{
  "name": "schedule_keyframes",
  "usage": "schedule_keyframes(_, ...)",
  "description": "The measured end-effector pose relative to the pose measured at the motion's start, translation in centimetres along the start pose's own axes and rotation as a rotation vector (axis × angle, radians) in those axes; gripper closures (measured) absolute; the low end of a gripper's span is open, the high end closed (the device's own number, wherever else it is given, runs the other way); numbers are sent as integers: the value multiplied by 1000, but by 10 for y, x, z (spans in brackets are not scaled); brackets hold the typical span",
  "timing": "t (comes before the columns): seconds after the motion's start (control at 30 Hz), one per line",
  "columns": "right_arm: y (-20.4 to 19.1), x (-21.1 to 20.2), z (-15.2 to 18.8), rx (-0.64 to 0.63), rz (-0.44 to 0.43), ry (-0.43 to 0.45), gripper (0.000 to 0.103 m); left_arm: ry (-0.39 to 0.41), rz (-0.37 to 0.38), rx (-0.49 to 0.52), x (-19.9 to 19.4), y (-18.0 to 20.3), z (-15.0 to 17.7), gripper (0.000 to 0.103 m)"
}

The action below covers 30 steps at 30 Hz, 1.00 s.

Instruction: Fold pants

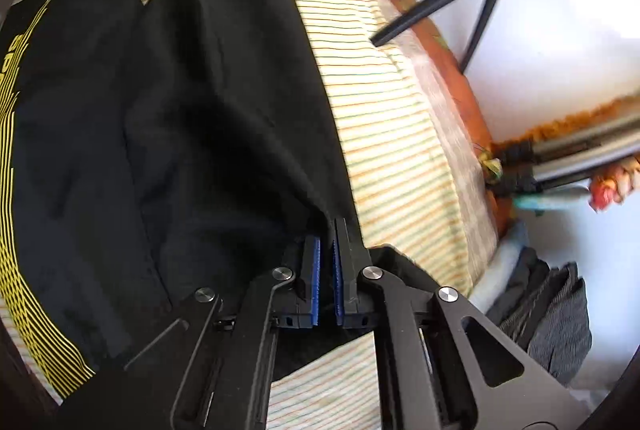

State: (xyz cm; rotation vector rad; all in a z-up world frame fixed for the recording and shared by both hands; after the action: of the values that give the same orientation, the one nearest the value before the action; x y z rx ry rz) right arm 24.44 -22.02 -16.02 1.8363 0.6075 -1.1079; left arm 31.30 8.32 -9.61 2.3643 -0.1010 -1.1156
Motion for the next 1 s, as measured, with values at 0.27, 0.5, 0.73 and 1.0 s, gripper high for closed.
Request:
schedule_keyframes(0.27,0,-69,12,137,46,146,100,41,40,-19,-36,1,3,103)
schedule_keyframes(0.5,-41,-119,25,156,49,208,100,55,65,-31,-76,-10,28,103)
schedule_keyframes(0.73,-107,-144,43,121,-27,219,100,83,56,-16,-110,-24,69,103)
schedule_keyframes(1.0,-163,-131,63,87,-74,163,100,75,15,-33,-127,-62,133,103)
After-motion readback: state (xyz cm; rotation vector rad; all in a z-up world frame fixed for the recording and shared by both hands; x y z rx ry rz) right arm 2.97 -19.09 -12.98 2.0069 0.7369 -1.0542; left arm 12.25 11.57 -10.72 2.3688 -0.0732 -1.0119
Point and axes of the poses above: each gripper's, at about its wrist camera, not at the fingertips, and x roughly the way its jaws point, y to its right, z to its underside, the point moved 2 cm from there along x, roughly the way its jaws point
